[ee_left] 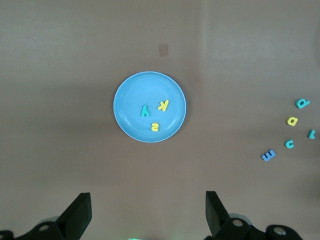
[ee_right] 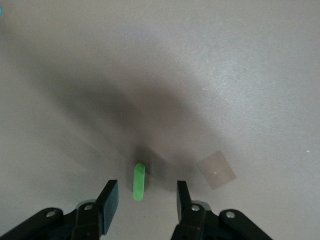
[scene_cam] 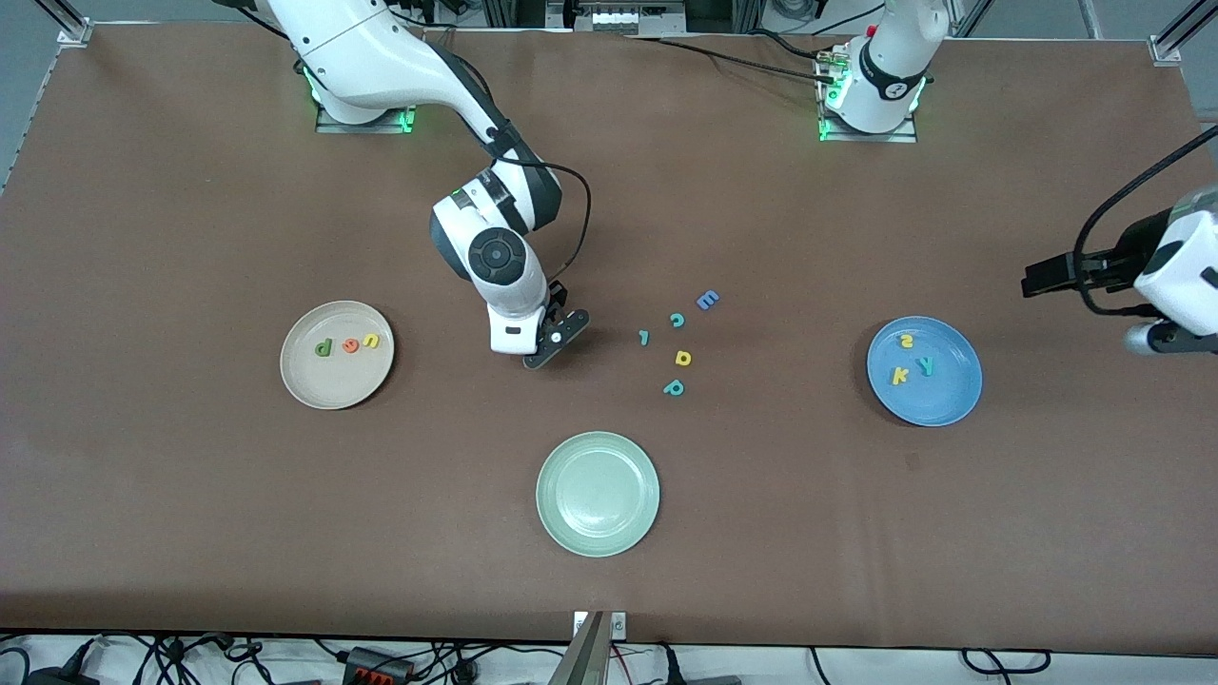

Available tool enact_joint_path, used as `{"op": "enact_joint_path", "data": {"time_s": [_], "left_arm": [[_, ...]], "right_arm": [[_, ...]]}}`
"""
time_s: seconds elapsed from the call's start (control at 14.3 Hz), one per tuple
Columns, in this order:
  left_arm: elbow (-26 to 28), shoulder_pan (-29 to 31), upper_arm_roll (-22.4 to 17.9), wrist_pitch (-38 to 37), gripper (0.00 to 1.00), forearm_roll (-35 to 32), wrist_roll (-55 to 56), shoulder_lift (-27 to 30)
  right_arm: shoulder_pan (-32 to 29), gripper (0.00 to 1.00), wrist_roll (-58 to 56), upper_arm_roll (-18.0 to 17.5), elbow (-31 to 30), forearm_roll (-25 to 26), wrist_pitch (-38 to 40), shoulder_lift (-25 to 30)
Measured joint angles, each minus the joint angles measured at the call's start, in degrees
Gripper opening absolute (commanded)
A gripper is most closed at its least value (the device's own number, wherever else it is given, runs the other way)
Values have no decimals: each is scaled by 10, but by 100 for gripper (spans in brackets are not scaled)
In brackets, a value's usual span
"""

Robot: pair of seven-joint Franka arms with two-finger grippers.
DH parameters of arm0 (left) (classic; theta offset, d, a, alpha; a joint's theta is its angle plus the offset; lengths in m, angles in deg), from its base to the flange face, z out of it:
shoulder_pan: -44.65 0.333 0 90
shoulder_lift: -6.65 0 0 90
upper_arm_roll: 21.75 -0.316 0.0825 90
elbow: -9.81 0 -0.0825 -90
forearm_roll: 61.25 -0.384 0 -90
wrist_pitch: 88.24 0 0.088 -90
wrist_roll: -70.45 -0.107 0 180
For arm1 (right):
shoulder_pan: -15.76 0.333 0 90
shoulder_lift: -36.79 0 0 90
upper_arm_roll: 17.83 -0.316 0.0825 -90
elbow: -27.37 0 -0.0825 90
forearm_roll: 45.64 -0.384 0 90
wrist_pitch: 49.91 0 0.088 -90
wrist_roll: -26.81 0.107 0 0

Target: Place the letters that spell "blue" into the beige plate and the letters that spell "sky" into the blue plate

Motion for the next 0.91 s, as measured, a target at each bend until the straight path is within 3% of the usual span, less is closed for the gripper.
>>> {"op": "enact_joint_path", "data": {"time_s": [0.21,0.35,0.56,0.91], "left_arm": [[121,-6,-29,105,100,10,-12,79],[166,-6,-34,131,100,10,-15,124],[187,-7,-35,134,100,10,-18,162],[189,-12,-34,123,100,10,-37,169]], "right_arm": [[5,51,5,0,11,1,0,-11],[7,48,5,0,11,5,0,-15],[7,32,6,1,12,18,1,-16],[7,7,7,1,12,18,2,-16]]}}
